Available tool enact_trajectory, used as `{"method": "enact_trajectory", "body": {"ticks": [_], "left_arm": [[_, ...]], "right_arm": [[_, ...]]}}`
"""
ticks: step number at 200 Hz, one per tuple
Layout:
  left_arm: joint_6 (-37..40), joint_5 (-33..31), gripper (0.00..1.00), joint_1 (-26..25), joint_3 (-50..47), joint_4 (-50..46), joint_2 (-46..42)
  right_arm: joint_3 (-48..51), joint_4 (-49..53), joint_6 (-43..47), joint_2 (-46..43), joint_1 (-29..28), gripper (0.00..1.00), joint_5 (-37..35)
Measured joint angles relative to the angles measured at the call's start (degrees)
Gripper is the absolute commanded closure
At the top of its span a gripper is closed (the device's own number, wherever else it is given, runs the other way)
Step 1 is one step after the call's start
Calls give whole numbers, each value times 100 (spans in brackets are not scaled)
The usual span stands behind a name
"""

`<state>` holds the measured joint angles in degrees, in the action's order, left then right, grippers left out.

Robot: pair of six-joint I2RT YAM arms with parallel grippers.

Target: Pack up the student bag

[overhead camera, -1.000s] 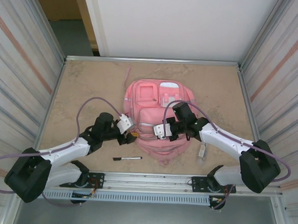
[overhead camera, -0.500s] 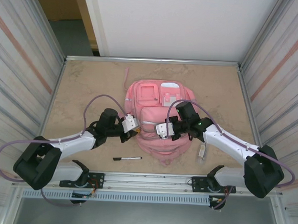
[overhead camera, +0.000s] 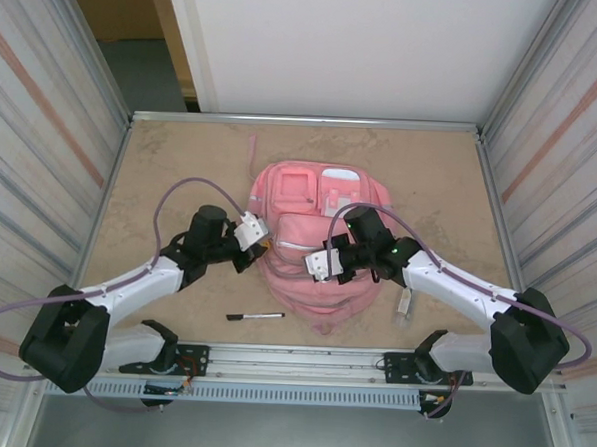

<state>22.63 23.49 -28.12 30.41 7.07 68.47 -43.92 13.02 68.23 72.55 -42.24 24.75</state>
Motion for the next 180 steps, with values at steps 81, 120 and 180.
{"method": "enact_trajectory", "body": {"ticks": [81, 120, 180], "left_arm": [[-586, -629, 68, 76, 815, -922, 450], [-1414, -1152, 51, 153, 758, -957, -339], [-3779, -1427, 52, 151, 748, -1985, -935]], "right_arm": [[-52, -208, -107, 170, -46, 68, -2], [-52, -435, -645, 341, 105, 63, 358], [-131, -197, -1276, 341, 90, 60, 7]]}}
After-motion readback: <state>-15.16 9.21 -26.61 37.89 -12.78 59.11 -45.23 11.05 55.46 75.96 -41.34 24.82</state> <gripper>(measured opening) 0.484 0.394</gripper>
